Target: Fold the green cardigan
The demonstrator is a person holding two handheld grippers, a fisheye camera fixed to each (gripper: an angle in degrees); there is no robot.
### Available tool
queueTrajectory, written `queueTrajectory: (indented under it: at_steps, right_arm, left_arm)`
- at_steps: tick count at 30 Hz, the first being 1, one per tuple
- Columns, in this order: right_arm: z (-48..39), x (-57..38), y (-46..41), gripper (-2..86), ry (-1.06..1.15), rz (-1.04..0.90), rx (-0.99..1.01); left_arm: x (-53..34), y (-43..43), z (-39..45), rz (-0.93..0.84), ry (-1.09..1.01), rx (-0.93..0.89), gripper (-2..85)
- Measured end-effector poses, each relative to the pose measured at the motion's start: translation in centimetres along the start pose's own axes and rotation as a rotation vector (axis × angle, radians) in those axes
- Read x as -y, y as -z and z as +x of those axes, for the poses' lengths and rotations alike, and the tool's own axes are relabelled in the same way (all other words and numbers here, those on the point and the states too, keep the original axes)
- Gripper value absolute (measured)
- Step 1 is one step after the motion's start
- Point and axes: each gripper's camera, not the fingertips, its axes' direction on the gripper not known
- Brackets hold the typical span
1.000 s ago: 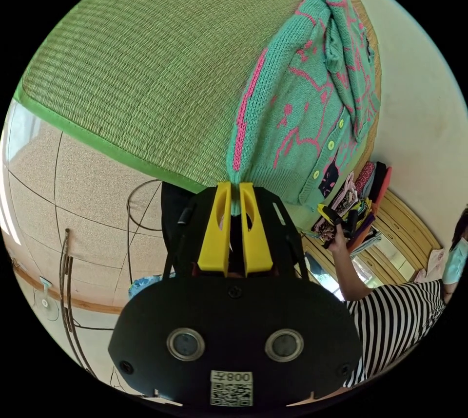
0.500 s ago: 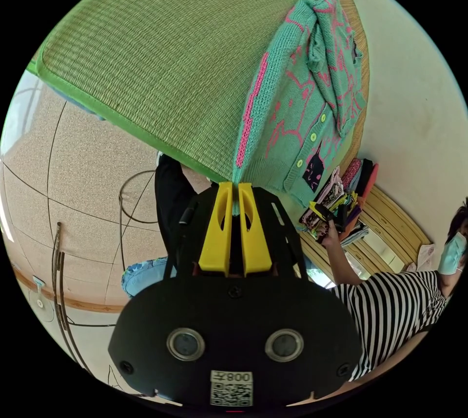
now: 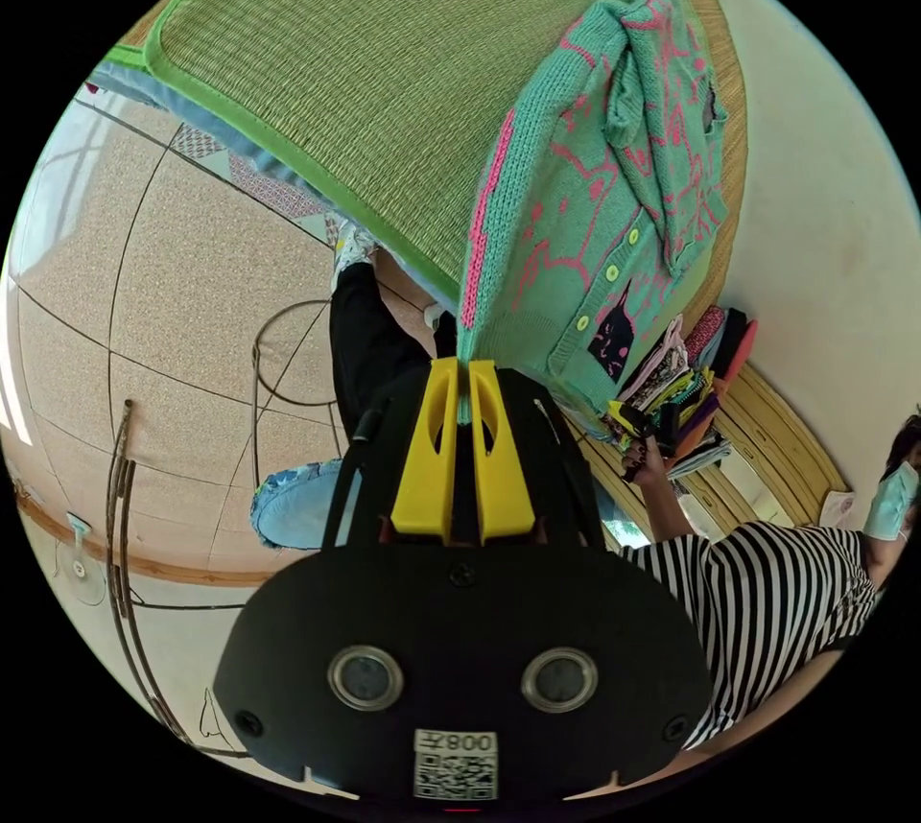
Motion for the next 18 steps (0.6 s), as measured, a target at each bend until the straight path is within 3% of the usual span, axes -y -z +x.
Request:
queueTrajectory:
  at_steps: [7,18]
  right_arm:
    - [-5.9,2.7,4.0,1.5,0.192,0.036,-0.011]
    - [-11.0,9.2,10.1,1.5,0.307,0.178,0.014]
  left_arm:
    - [1.8,2.6,3.2,0.066,-0.102,-0.047,1.9]
    - [7.7,7.0,7.3,0.262,-0.189,-0.198,1.9]
